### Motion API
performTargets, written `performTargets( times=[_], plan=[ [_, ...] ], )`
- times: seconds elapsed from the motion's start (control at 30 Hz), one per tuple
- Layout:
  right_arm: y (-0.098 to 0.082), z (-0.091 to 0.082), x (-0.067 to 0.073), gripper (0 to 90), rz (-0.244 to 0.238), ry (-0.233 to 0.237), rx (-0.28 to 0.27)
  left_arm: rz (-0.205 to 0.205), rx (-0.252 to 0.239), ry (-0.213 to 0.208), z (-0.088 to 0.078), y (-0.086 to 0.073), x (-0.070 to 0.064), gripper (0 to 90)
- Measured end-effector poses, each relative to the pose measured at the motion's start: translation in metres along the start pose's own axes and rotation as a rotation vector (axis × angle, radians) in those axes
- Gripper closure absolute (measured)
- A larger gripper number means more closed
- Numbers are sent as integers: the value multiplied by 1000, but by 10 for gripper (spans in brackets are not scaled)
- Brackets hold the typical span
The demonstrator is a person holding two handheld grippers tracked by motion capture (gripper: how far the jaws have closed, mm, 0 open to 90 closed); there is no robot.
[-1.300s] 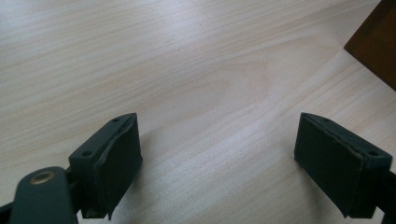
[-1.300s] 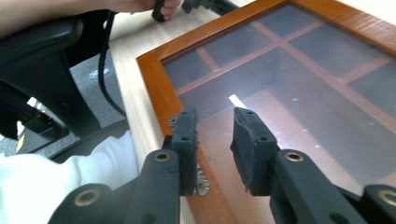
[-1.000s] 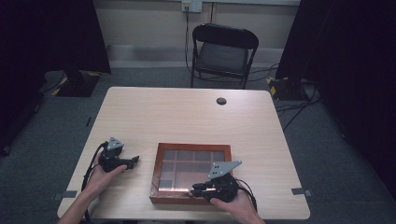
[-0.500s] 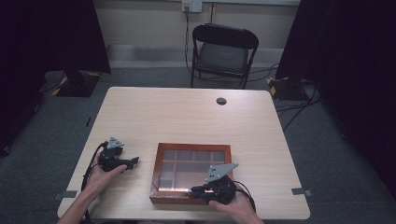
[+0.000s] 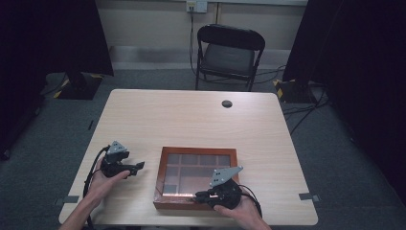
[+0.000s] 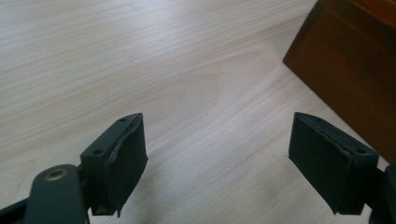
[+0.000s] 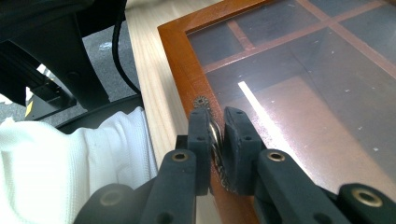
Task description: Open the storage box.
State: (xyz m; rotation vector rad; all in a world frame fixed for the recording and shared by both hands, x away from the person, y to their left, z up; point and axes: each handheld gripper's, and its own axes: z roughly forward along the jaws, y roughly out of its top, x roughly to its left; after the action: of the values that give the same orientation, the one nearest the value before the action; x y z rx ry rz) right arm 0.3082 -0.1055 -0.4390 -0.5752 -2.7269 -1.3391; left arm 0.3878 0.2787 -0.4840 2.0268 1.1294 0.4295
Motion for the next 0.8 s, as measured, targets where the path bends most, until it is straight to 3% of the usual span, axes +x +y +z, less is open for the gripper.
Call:
performTargets(
  times=[0.07,0.33,0.53,0.8],
  plan=[
    [1,-1,0,820,3,1,4,16,-1,-9,-2,1,-2,186],
    [10,-10,0,824,5,12,-16,15,-23,-60,-8,4,-9,178],
    [20,-17,-1,828,-2,16,-19,58,-35,-117,-12,9,-20,169],
    [36,-29,-3,830,-10,21,-16,100,-47,-159,-13,13,-33,169]
  ],
)
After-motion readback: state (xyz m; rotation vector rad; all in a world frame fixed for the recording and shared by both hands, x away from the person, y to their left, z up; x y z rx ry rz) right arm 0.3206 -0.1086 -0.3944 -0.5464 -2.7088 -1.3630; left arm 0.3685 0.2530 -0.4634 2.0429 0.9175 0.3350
